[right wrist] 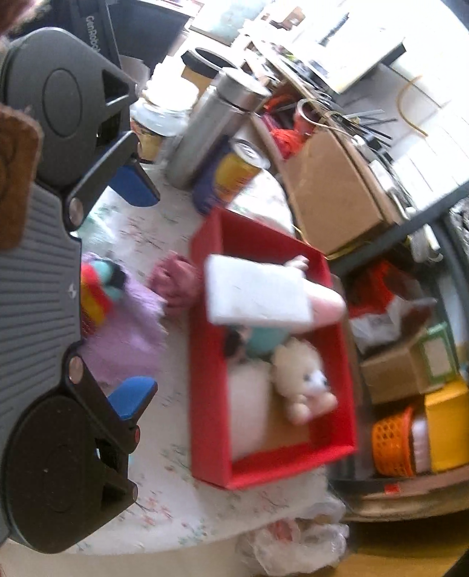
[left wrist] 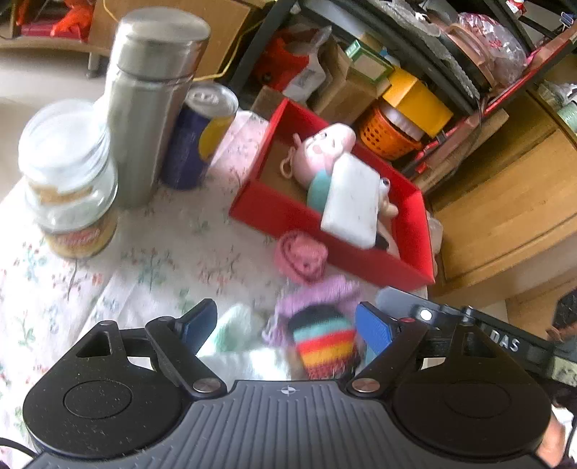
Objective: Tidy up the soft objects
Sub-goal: 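Grasp the light green towel with the left gripper while the right grasps the striped hat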
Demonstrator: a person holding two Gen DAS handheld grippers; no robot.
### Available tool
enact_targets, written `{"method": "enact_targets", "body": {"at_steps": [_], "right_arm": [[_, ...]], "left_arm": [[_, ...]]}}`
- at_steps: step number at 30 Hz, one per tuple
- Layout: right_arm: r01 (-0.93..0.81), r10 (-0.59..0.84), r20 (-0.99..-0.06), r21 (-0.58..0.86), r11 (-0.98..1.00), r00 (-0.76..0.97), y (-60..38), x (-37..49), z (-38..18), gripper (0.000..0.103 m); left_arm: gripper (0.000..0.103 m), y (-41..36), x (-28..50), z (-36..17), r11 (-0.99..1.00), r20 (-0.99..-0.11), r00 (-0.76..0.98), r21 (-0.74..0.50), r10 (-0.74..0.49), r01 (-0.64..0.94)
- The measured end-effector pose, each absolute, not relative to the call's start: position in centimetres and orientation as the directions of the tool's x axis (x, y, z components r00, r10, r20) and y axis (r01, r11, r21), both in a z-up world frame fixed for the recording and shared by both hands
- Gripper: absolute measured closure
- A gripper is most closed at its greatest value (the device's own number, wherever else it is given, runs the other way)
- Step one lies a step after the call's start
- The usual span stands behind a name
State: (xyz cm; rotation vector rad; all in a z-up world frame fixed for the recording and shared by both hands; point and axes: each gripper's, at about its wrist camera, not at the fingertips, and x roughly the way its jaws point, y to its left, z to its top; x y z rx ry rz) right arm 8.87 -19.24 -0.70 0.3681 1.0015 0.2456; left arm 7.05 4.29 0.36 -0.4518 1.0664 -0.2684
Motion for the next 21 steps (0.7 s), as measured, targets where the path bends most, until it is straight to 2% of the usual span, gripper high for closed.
{"method": "enact_targets", "body": {"at_steps": [5,9,21], "right_arm": [[-0.051,0.392,-0.775,0.425,0.904,0.496,-18.3,8.0,-1.3,0.028],[-0.044,0.403,-0.767,0.442,0.896,0.5,-18.1,8.0,-1.3,0.028],[-0.062,0.447,-0.788,0.467,0.882,0.425,-16.9,8.3,-2.7,0.028]], "left_arm": [[0.021,4.3,5.5,-0.8,0.864,-0.781,0.413,-0.504,-0.468,0.026],[0.023,3.7,5.3,-2.9,0.877,-0.821,0.348,-0.481,-0.453,0.008],[0.02,1.3,4.3,-4.3,0.944,-0.89,0.316,-0.303,-0.33,0.132]]}}
